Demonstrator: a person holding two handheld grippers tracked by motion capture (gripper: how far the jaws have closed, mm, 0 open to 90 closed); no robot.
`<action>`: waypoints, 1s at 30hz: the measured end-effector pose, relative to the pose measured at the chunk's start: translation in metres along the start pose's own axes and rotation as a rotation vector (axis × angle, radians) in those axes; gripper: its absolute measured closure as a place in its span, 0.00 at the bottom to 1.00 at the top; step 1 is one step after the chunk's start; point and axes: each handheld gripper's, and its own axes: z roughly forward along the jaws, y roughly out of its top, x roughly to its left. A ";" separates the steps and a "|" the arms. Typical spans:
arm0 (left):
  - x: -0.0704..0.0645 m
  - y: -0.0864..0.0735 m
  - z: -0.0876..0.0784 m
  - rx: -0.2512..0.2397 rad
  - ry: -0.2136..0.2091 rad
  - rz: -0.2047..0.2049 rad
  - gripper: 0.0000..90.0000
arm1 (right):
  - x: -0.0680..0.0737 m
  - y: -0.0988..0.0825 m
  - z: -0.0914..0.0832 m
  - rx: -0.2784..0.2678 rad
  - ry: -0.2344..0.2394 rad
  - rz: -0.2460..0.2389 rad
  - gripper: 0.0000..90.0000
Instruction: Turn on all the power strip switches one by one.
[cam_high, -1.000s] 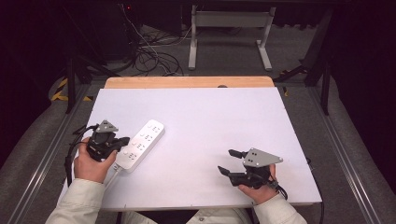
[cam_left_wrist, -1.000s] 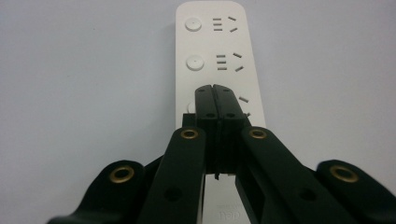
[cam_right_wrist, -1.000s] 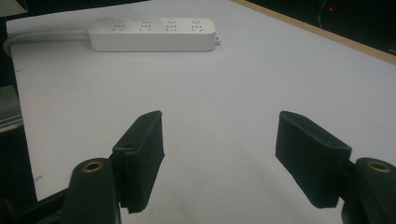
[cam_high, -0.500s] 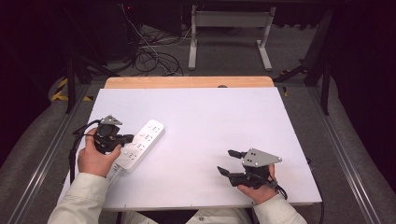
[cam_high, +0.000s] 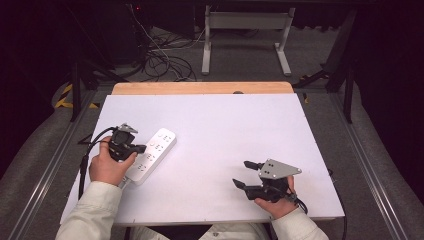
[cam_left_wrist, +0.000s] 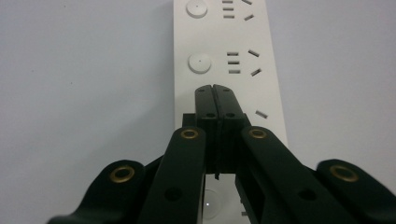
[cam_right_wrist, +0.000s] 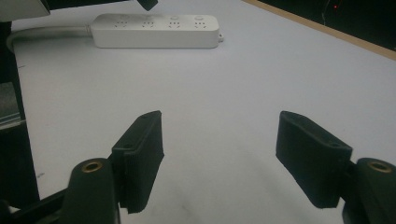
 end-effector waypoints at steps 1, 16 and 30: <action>0.000 0.000 0.001 0.000 0.007 0.000 1.00 | 0.000 0.000 0.000 0.000 0.000 0.000 0.36; 0.000 -0.001 0.007 0.024 0.028 0.014 1.00 | 0.000 0.000 -0.001 0.000 0.000 -0.002 0.36; 0.001 -0.002 0.008 0.012 0.014 0.000 1.00 | 0.000 0.000 0.000 0.000 0.003 -0.005 0.36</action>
